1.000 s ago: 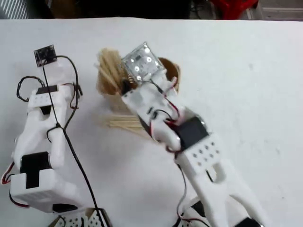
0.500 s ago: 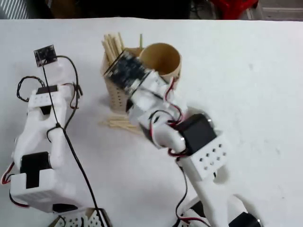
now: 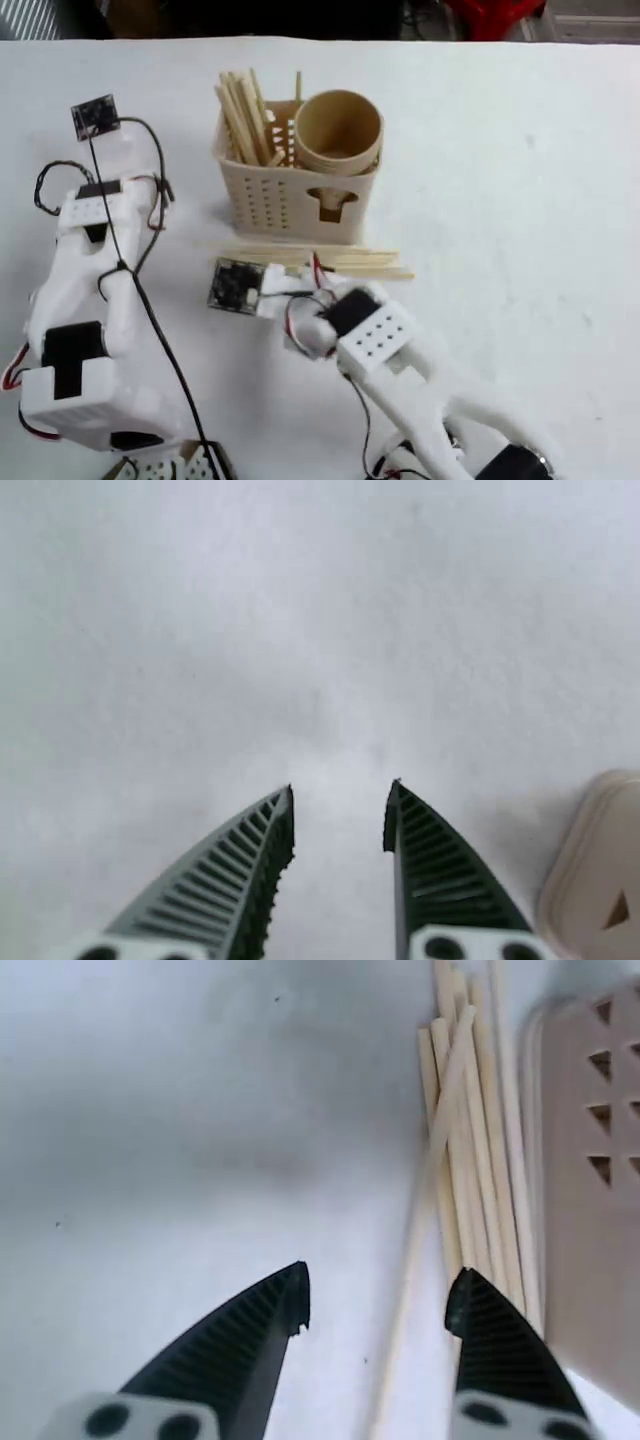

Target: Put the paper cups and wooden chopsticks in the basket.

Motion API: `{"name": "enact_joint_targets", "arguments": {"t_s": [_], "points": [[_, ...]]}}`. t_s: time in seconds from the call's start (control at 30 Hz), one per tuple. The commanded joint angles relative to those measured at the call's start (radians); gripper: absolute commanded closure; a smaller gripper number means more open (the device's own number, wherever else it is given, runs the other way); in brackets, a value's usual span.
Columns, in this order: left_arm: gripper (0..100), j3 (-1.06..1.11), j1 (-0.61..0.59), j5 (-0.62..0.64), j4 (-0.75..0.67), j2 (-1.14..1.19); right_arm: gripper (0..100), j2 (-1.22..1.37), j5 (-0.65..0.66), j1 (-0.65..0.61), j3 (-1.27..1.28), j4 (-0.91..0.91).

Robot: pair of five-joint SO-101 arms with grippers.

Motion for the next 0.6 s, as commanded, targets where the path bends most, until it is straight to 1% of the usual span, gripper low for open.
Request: {"name": "enact_joint_targets", "arguments": {"t_s": [0.0, 0.17, 0.37, 0.43, 0.57], "points": [[83, -0.011, 0.012, -0.014, -0.014, -0.028, 76.9, 0.076, 0.011, 0.024, 0.020, -0.148], [83, -0.011, 0.012, -0.014, -0.011, -0.028, 76.8, 0.289, -0.037, 0.099, -0.064, -0.246], [83, -0.011, 0.013, -0.014, -0.011, -0.028, 77.5, 0.435, -0.043, 0.142, -0.157, -0.254], [83, -0.011, 0.013, -0.014, -0.011, -0.028, 82.3, 0.452, -0.044, 0.140, -0.160, -0.254], [83, -0.012, 0.013, -0.014, -0.011, -0.028, 96.5, 0.452, -0.044, 0.136, -0.160, -0.248]]}}
